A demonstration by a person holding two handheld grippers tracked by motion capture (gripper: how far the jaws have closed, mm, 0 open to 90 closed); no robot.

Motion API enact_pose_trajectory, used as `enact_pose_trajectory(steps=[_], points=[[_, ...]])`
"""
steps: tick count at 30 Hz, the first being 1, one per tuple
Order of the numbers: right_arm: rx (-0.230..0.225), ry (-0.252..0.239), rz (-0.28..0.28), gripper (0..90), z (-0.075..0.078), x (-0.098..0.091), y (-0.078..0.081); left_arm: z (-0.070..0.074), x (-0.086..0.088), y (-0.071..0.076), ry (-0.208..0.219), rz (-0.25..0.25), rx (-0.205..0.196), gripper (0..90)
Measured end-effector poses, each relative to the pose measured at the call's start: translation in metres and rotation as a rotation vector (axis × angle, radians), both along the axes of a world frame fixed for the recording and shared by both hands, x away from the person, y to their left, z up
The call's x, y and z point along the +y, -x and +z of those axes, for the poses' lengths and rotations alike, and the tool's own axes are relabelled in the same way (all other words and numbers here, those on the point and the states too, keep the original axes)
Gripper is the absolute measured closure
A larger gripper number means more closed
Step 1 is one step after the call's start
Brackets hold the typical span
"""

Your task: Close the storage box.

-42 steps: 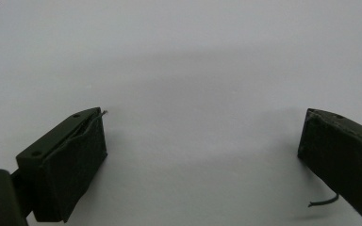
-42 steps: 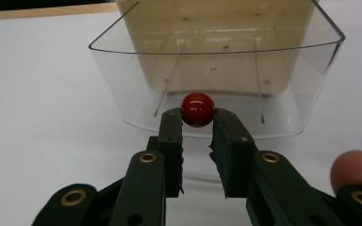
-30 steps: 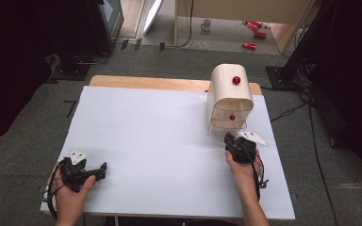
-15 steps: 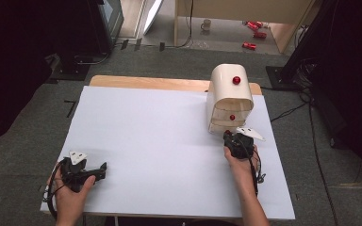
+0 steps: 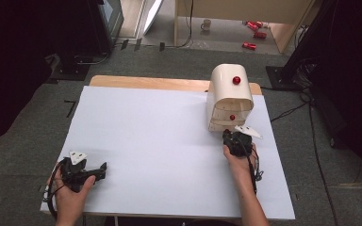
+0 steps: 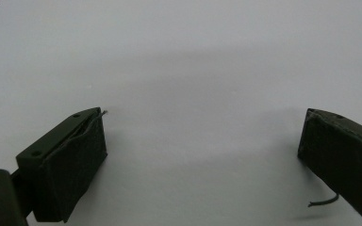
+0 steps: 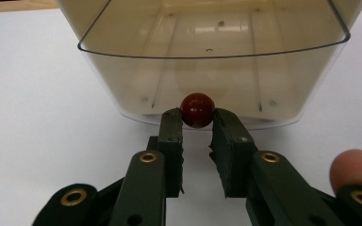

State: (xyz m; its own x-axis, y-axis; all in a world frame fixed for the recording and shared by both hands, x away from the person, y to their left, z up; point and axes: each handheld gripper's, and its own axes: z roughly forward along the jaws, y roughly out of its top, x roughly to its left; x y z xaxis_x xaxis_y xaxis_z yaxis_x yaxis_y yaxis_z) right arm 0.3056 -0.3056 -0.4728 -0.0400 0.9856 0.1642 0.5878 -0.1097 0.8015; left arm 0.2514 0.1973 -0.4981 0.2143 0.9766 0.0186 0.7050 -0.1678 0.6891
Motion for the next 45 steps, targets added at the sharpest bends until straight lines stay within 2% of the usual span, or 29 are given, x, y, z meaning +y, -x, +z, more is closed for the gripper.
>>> enact_pose_trajectory(steps=[19,20,21,22,23,24,25,26,27,29,31,34,37,39,40,45], points=[[-0.01,0.003,0.006,74.9,-0.002,-0.001,-0.004,0.0,0.0,0.0,-0.001,-0.001,0.0,1.6],[-0.02,0.001,0.004,67.9,-0.002,-0.001,-0.003,0.0,0.0,0.0,-0.001,0.0,0.0,1.6],[-0.02,0.001,0.004,67.9,-0.002,-0.001,-0.003,0.0,0.0,0.0,-0.001,0.0,0.0,1.6],[-0.021,-0.01,0.009,63.4,-0.002,-0.002,-0.003,0.0,0.0,0.0,-0.001,0.0,0.0,1.6],[-0.027,-0.028,0.022,57.0,-0.001,-0.003,-0.003,0.0,0.0,0.0,-0.001,-0.001,0.0,1.6],[-0.039,-0.033,0.035,46.5,0.001,-0.004,-0.001,0.0,0.0,0.0,-0.001,0.0,0.0,1.6],[-0.039,-0.033,0.035,46.5,0.001,-0.004,-0.001,0.0,0.0,0.0,-0.001,0.0,0.0,1.6],[-0.05,-0.033,0.053,31.5,0.003,-0.005,0.002,0.0,0.0,0.0,0.0,0.0,0.0,1.6],[-0.05,-0.033,0.053,31.5,0.003,-0.005,0.002,0.0,0.0,0.0,0.0,0.0,0.0,1.6],[-0.049,-0.017,0.057,13.2,0.005,-0.007,0.005,0.0,0.0,0.0,-0.001,0.0,0.0,1.6],[-0.035,-0.001,0.057,2.1,0.007,-0.009,0.009,0.0,0.0,0.0,-0.001,-0.001,0.001,1.6],[-0.033,0.008,0.083,0.0,0.008,-0.016,0.019,0.0,0.0,0.0,-0.001,-0.001,0.0,1.6],[-0.018,0.035,0.082,0.0,0.007,-0.026,0.032,0.0,0.0,0.0,-0.001,-0.001,0.001,1.6],[-0.016,0.04,0.08,0.0,0.007,-0.028,0.034,0.0,0.0,0.0,-0.001,-0.001,0.0,1.6],[-0.012,0.045,0.073,0.0,0.006,-0.035,0.042,0.0,0.0,0.0,-0.001,0.0,0.0,1.6],[-0.006,0.043,0.054,0.0,0.005,-0.048,0.055,0.0,0.0,0.0,-0.001,-0.001,0.0,1.6]])
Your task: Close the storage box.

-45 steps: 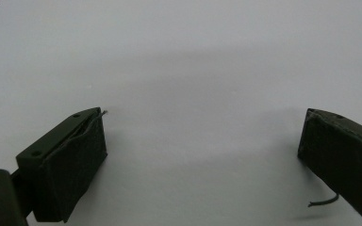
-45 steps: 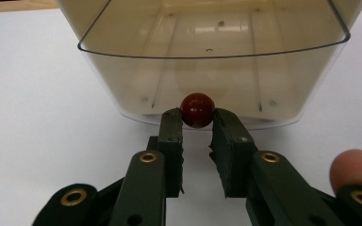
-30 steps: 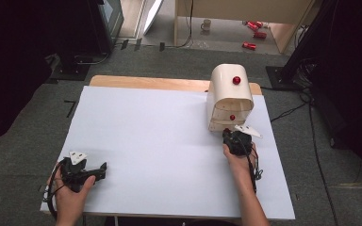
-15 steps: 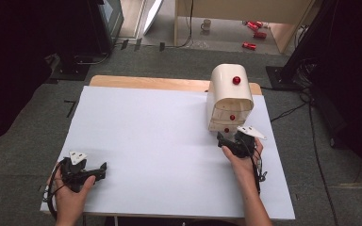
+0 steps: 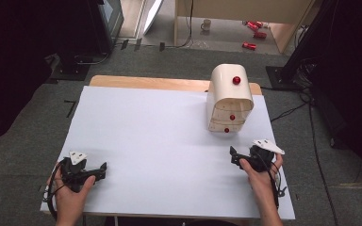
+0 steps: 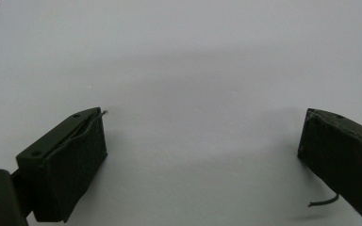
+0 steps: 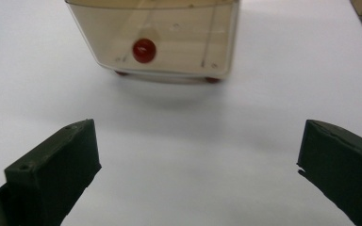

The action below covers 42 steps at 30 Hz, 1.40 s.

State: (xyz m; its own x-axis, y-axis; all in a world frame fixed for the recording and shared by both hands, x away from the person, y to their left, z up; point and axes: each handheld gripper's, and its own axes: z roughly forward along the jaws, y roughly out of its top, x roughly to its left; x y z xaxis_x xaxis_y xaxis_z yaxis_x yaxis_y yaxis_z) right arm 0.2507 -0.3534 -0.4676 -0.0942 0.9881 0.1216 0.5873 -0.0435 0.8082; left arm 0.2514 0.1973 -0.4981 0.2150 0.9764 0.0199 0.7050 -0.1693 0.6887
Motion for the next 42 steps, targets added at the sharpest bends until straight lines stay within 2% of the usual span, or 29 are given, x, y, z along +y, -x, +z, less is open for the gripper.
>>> enact_pose_trajectory(steps=[4,6,7,24,31,35,38,40,42], points=[[0.012,0.005,-0.021,0.0,-0.004,-0.016,0.017,0.0,0.0,0.0,0.0,0.001,0.0,1.6],[0.013,0.005,-0.024,0.0,-0.004,-0.019,0.02,0.0,0.0,0.0,0.0,0.001,-0.001,1.6],[0.017,0.009,-0.032,0.0,-0.006,-0.025,0.027,0.0,0.0,0.0,0.001,0.001,-0.001,1.6],[0.07,0.017,-0.06,0.0,-0.021,-0.061,0.074,0.0,0.0,0.0,0.0,0.001,-0.001,1.6],[0.089,0.057,-0.065,0.0,-0.027,-0.069,0.081,0.0,0.0,0.0,0.0,0.001,-0.001,1.5],[0.107,0.071,-0.057,0.0,-0.033,-0.067,0.081,0.0,0.0,0.0,0.0,0.001,-0.001,1.6],[0.105,0.08,-0.058,0.0,-0.033,-0.066,0.081,0.0,0.0,0.0,0.0,0.001,-0.001,1.6],[0.123,0.086,-0.059,0.0,-0.035,-0.064,0.08,0.0,0.0,0.0,0.0,0.001,-0.001,1.6],[0.134,0.119,-0.053,0.0,-0.037,-0.062,0.08,0.0,0.0,0.0,0.0,0.001,-0.001,1.6]])
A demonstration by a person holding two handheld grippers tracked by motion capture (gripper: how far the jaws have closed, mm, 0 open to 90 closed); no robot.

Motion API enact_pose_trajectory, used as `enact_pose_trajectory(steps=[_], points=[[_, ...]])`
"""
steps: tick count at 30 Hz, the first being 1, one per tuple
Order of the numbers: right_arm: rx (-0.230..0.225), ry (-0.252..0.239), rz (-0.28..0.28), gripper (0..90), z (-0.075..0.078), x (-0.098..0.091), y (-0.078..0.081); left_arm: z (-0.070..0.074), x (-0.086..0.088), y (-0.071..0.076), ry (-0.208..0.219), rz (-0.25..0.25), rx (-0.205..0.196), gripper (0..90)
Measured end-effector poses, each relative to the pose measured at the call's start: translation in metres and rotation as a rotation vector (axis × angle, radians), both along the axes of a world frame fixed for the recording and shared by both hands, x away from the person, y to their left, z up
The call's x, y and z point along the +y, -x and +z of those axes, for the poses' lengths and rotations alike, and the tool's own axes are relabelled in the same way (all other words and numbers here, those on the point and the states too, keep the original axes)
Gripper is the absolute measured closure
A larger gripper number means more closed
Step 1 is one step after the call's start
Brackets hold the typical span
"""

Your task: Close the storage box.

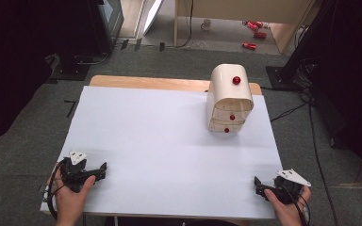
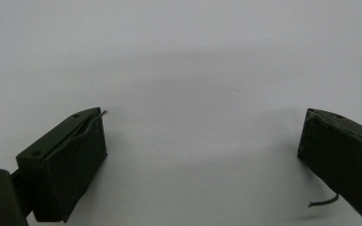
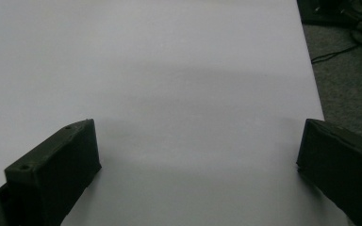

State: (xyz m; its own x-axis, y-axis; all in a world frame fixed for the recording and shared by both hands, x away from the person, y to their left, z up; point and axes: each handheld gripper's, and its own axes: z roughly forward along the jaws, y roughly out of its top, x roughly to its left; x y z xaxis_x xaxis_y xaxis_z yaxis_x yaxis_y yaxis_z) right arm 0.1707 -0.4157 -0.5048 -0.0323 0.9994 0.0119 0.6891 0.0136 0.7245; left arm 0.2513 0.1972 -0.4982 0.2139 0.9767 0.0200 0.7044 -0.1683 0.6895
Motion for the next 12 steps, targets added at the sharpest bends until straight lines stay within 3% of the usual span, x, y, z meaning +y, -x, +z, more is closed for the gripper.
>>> enact_pose_trajectory(steps=[12], points=[[-0.014,0.004,-0.003,0.0,-0.0017,0.0008,0.0014,0.0,0.0,0.0,0.0,0.0,0.0,1.6]])
